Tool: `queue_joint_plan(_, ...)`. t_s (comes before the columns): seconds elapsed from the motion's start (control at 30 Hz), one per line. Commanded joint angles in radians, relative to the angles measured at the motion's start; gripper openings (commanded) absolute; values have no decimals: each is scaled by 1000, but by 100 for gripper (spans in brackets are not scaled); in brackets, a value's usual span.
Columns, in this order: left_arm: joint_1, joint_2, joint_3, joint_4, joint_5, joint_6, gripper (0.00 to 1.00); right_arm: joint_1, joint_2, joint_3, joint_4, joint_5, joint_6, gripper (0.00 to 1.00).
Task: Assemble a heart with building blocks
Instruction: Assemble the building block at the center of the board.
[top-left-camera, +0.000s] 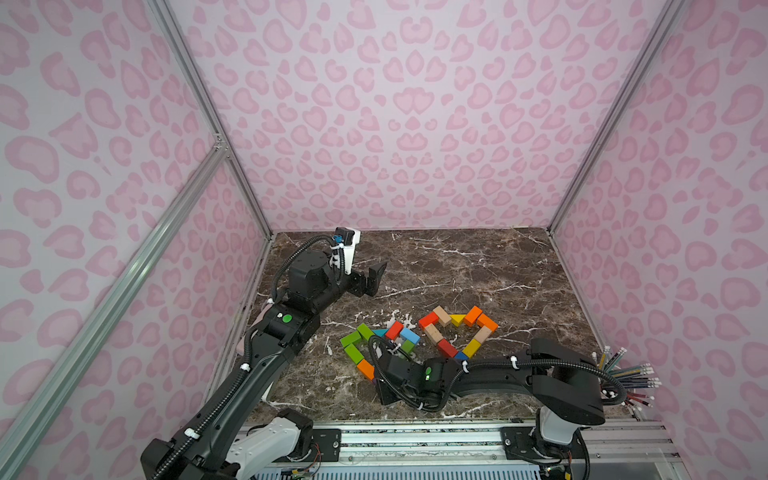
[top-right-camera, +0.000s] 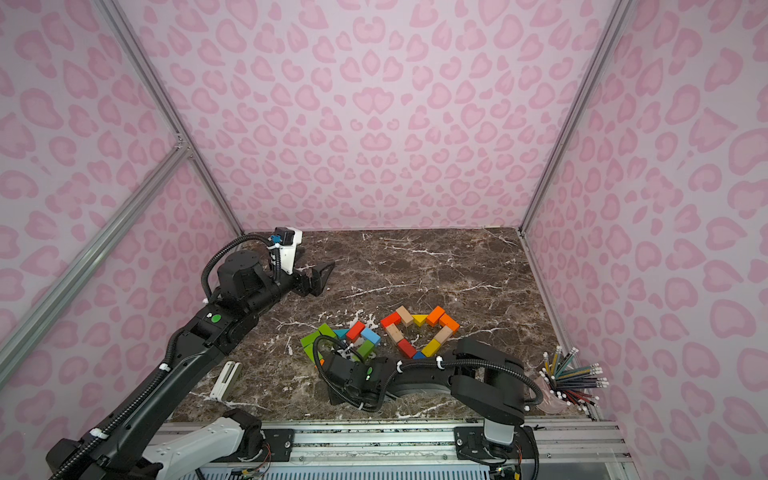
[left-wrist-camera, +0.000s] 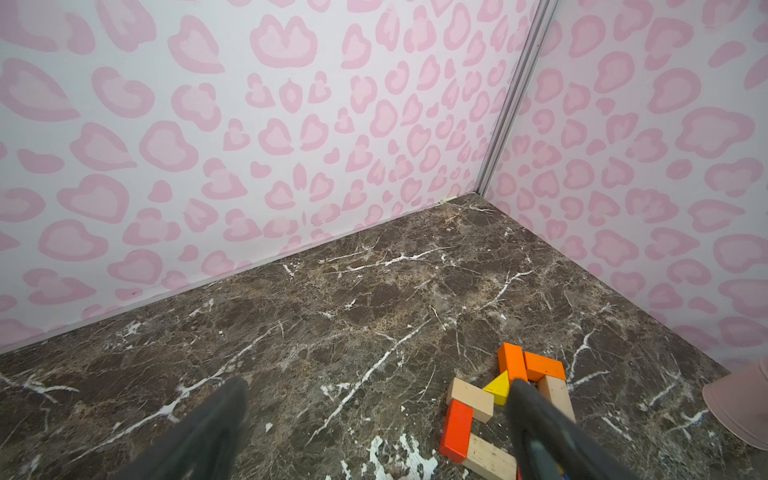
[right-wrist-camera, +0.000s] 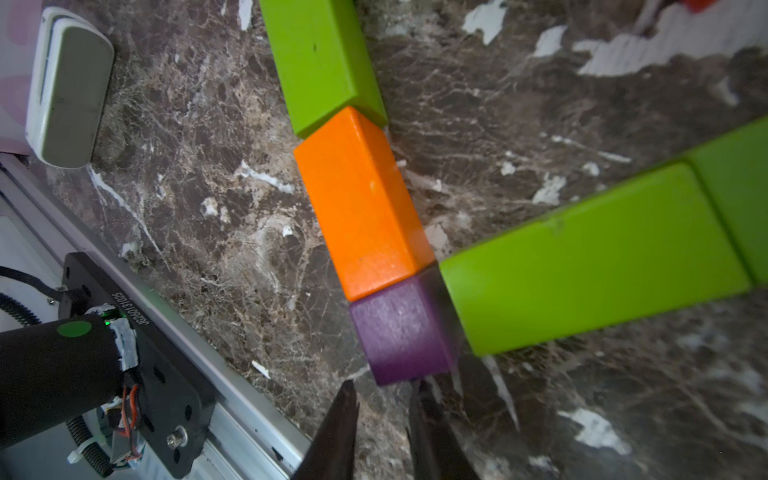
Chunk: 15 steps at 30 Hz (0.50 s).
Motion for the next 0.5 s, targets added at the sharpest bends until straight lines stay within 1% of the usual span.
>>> queue_joint_plan(0.0, 2, 1, -1, 40, 4, -1, 99, 0, -25, -12, 39, -2, -33, 27)
queue_joint_plan(0.17, 2, 2, -2, 44, 3, -2, 99, -3, -74, -18, 1, 27, -95, 28)
queue_joint_plan(0.33, 2, 4, -7, 58, -8, -9, 98, -45, -136, -23, -35, 45, -204, 32)
queue_joint_plan(0.4, 2, 1, -16, 78, -25, -17, 98, -76, -170, -30, -36, 51, -250, 36)
queue_joint_plan(0.47, 2, -5, -28, 108, -56, -30, 97, -114, -202, -39, -29, 52, -294, 43)
